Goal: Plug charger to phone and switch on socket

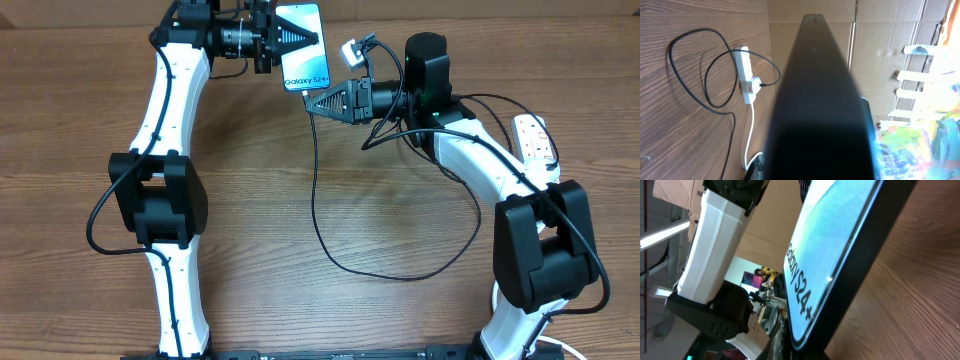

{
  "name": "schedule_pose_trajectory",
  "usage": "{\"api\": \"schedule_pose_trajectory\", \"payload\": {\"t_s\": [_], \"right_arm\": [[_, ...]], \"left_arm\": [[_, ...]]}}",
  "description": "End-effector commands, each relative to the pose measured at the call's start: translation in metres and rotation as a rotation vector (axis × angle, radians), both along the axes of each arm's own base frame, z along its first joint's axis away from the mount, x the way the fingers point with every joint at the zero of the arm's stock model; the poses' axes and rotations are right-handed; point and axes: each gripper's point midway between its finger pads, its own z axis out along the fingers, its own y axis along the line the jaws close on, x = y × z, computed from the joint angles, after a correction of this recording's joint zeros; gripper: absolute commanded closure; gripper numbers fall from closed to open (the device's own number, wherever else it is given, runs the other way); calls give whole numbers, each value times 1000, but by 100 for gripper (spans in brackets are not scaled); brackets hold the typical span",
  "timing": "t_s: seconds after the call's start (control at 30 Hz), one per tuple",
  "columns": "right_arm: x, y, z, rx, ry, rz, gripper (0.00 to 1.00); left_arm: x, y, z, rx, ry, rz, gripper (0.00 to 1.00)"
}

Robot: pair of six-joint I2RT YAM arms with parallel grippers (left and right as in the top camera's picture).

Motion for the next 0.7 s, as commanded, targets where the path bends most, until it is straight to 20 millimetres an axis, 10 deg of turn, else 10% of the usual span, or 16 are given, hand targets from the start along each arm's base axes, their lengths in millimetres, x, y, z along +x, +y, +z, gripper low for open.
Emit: {"api": "schedule_pose_trajectory", "payload": {"t_s": [0.0,0.67], "right_arm": [[6,-4,19,8,-52,-40,96],[18,-13,16,-3,-45,-93,96]], "left_arm": [[-5,0,16,-23,-53,-21,96],[-5,1,15,-23,-57,-21,96]]}}
